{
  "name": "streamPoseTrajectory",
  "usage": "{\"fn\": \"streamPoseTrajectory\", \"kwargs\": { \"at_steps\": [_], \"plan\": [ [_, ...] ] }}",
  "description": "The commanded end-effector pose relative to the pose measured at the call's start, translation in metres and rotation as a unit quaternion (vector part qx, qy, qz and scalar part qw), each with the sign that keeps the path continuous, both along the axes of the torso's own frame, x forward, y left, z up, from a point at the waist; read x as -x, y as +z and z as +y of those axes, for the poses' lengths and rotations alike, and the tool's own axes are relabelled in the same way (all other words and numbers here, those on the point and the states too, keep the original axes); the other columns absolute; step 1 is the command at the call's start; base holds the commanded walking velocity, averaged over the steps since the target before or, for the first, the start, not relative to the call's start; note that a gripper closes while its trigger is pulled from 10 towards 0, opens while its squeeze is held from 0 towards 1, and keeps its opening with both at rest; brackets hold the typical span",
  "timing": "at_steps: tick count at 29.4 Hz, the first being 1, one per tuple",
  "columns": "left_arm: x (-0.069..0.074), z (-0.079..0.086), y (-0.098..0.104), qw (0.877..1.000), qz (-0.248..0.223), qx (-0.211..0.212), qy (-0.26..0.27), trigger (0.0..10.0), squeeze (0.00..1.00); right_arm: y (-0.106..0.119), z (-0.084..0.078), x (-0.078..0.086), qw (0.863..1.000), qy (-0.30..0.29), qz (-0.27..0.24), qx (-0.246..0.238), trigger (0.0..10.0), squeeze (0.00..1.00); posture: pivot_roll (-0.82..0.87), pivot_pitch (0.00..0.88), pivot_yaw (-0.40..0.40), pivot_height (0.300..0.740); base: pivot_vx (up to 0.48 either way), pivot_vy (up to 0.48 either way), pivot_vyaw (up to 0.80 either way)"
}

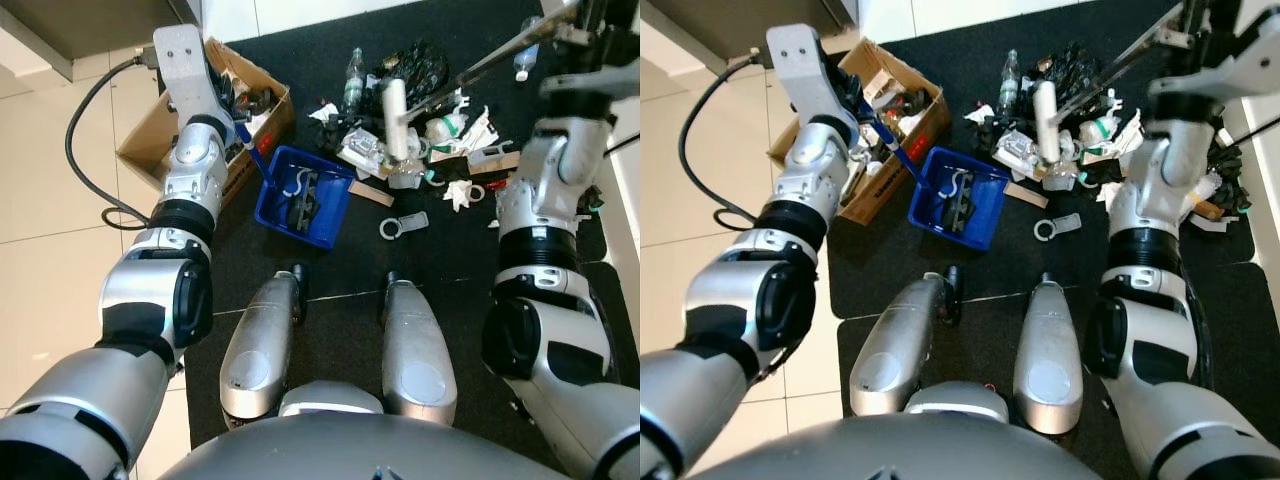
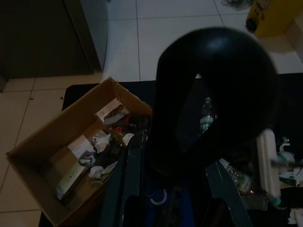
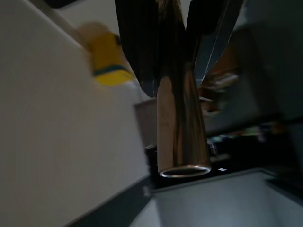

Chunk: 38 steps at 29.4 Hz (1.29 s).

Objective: Sweep floor

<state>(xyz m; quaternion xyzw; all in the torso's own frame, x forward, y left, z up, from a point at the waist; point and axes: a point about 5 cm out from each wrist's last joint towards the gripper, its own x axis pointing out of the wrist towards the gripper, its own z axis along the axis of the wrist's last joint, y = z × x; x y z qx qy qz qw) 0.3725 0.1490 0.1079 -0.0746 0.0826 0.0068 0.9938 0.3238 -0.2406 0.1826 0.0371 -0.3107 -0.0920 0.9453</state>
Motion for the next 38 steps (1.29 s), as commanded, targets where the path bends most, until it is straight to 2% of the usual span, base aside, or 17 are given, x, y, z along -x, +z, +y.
{"fn": "streamPoseTrajectory", "kwargs": {
  "at_steps": [1,5,11,19,21,25,27,29,33,35,37,38],
  "plan": [
    [0.004,-0.002,-0.004,0.999,0.006,0.035,-0.007,10.0,0.0,-0.01,-0.003,0.004,1.0,-0.014,0.016,-0.006,10.0,0.0,0.04,0.187,0.141,0.74,0.0,0.0,0.0],
    [0.002,0.001,0.014,0.998,-0.02,0.064,-0.003,10.0,0.0,-0.024,-0.001,0.005,0.998,-0.023,0.051,-0.007,10.0,0.0,0.05,0.169,0.126,0.74,0.0,0.0,0.0],
    [-0.002,0.003,0.04,0.993,-0.037,0.109,0.004,10.0,0.0,-0.026,-0.001,0.0,0.997,-0.021,0.074,0.0,10.0,0.0,0.07,0.149,0.105,0.74,0.0,0.0,0.0],
    [-0.006,0.011,0.062,0.992,-0.054,0.116,0.021,10.0,0.0,-0.02,-0.007,-0.005,0.997,-0.033,0.072,0.005,10.0,0.0,0.08,0.135,0.096,0.74,0.0,0.0,0.0],
    [-0.007,0.02,0.072,0.991,-0.054,0.115,0.038,10.0,0.0,-0.016,-0.013,-0.005,0.996,-0.052,0.07,0.005,10.0,0.0,0.08,0.131,0.094,0.74,0.0,0.0,0.0],
    [-0.008,0.026,0.08,0.99,-0.062,0.117,0.046,10.0,0.0,-0.016,-0.018,-0.005,0.995,-0.063,0.072,0.004,10.0,0.0,0.08,0.129,0.093,0.74,0.0,0.0,0.0],
    [-0.012,0.038,0.097,0.988,-0.082,0.116,0.065,10.0,0.0,-0.019,-0.022,-0.004,0.994,-0.07,0.079,0.004,10.0,0.0,0.09,0.127,0.094,0.74,0.0,0.0,0.0],
    [-0.013,0.045,0.105,0.986,-0.092,0.116,0.075,10.0,0.0,-0.021,-0.022,-0.004,0.994,-0.072,0.083,0.004,10.0,0.0,0.09,0.126,0.095,0.74,0.0,0.0,0.0],
    [-0.016,0.058,0.123,0.982,-0.115,0.113,0.095,10.0,0.0,-0.025,-0.021,-0.004,0.993,-0.072,0.089,0.003,10.0,0.0,0.09,0.126,0.097,0.74,0.0,0.0,0.0],
    [-0.018,0.07,0.14,0.979,-0.133,0.108,0.113,10.0,0.0,-0.028,-0.019,-0.004,0.993,-0.071,0.093,0.001,10.0,0.0,0.1,0.124,0.098,0.74,0.0,0.0,0.0],
    [-0.019,0.079,0.152,0.976,-0.147,0.108,0.122,10.0,0.0,-0.027,-0.012,-0.006,0.995,-0.046,0.089,0.001,10.0,0.0,0.1,0.122,0.1,0.74,0.0,0.0,0.0],
    [-0.019,0.079,0.152,0.976,-0.147,0.108,0.122,10.0,0.0,-0.027,-0.012,-0.006,0.995,-0.046,0.089,0.001,10.0,0.0,0.1,0.122,0.1,0.74,0.0,0.0,0.0]
  ]
}}
